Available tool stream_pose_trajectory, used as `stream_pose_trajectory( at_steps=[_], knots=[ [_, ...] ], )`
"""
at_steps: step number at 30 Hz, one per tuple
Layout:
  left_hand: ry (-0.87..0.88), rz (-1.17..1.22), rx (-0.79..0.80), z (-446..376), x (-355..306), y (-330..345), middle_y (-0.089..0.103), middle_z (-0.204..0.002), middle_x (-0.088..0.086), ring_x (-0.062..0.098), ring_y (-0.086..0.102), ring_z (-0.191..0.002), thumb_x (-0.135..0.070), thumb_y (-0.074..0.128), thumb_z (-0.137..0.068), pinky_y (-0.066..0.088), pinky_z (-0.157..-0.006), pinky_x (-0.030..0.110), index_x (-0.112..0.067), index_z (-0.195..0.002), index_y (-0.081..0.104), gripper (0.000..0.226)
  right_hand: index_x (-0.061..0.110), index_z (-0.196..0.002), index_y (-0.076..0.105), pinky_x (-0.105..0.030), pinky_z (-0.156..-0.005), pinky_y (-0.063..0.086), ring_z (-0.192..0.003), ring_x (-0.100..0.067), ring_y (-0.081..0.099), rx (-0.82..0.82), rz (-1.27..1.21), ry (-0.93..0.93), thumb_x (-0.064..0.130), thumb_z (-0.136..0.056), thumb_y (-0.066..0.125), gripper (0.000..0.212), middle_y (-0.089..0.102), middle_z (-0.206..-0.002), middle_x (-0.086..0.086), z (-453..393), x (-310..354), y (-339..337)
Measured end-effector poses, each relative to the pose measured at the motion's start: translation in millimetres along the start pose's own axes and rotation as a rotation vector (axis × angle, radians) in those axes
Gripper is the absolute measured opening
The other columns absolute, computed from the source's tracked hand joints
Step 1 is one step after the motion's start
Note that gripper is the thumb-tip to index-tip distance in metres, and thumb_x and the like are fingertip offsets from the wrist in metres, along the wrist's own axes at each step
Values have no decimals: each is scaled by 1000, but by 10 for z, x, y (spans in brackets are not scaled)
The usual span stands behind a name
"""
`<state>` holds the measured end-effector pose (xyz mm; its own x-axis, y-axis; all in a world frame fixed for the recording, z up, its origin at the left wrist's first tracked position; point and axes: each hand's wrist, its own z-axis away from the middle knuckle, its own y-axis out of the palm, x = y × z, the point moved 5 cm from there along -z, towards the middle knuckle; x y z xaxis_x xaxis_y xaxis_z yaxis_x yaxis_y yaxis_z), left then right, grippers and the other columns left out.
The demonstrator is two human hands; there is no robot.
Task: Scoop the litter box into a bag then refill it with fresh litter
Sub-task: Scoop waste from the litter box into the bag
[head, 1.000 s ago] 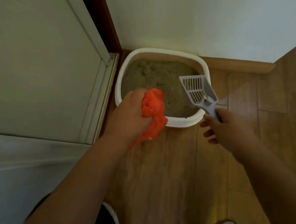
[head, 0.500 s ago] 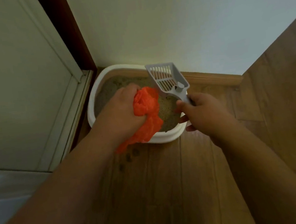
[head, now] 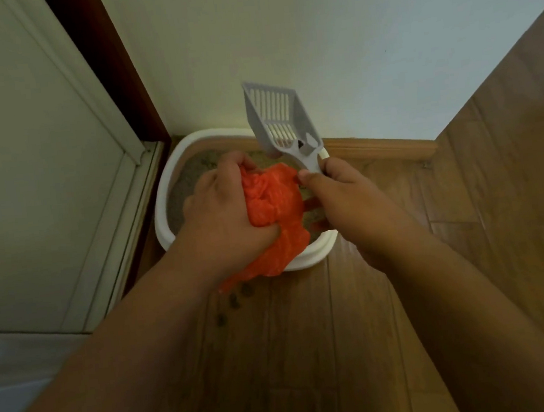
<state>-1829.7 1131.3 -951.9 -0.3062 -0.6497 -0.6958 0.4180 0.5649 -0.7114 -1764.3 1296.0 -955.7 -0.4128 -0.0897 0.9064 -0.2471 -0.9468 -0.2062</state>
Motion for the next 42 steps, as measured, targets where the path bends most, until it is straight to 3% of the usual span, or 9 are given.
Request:
stream_pose_trajectory(
  at_steps=[3,6,9,15,18,26,31,35,42],
  knots=[
    [23,-38,88,4,-34,63,34,-130,-10,21,39,-127,-67,66,-54,42,-106,53,-50,-130,25,88,31,-114,58,-33,-61,56,-89,-25,69,43,33,37,46,-100,50,22,70,-104,-4,-38,-41,80],
    [71,118,103,15,-79,114,36,-134,-14,7,43,-122,-53,86,-65,46,-95,30,-43,-136,26,93,34,-121,57,-48,-79,63,-97,-27,70,109,-45,94,49,-94,54,30,71,-109,-5,-73,-80,170],
    [75,157,24,-13,-44,66,38,-136,-13,0,44,-117,-53,89,-63,39,-87,14,-38,-135,30,94,29,-128,54,-47,-77,64,-96,-27,74,134,-78,95,44,-89,69,44,71,-114,-5,-94,-90,148],
    [49,-116,-44,-76,13,2,38,-125,-16,12,42,-122,-82,74,-55,47,-103,47,-41,-129,35,94,19,-122,56,-50,-76,64,-94,-31,75,-25,-88,46,26,-88,77,40,72,-105,-9,-103,-59,-70],
    [-24,-22,23,-82,45,27,43,-137,-13,9,45,-122,-79,70,-67,49,-101,42,-41,-139,32,90,21,-118,55,-58,-77,62,-95,-31,74,-74,-74,64,27,-86,80,42,70,-110,-10,-111,-76,-144],
    [12,101,-6,-76,32,-54,54,-111,-23,-1,54,-94,-37,65,-96,42,-69,17,-45,-127,48,36,19,-114,50,-33,-63,58,-84,-16,65,-125,331,29,21,-82,80,44,62,-101,-1,-85,-86,-183],
    [-60,230,-43,-81,49,-83,61,-94,-12,6,60,-84,-29,64,-97,55,-72,38,-38,-109,50,20,23,-119,53,-20,-52,50,-81,-10,64,-88,193,-36,38,-81,81,49,66,-103,5,-45,-5,-133],
    [-49,370,-31,-68,-24,-89,59,-94,-13,3,58,-85,-35,61,-99,52,-75,35,-34,-107,49,15,32,-129,54,-46,-90,60,-107,-18,68,87,114,25,53,-73,84,67,69,-117,8,-40,-56,32],
    [-88,385,4,-24,-32,-81,53,-106,-15,1,56,-93,-44,68,-92,53,-75,30,-26,-118,40,42,29,-116,59,-49,-80,63,-95,-24,74,114,150,60,27,-75,88,51,73,-105,1,-48,-68,21]
  ],
)
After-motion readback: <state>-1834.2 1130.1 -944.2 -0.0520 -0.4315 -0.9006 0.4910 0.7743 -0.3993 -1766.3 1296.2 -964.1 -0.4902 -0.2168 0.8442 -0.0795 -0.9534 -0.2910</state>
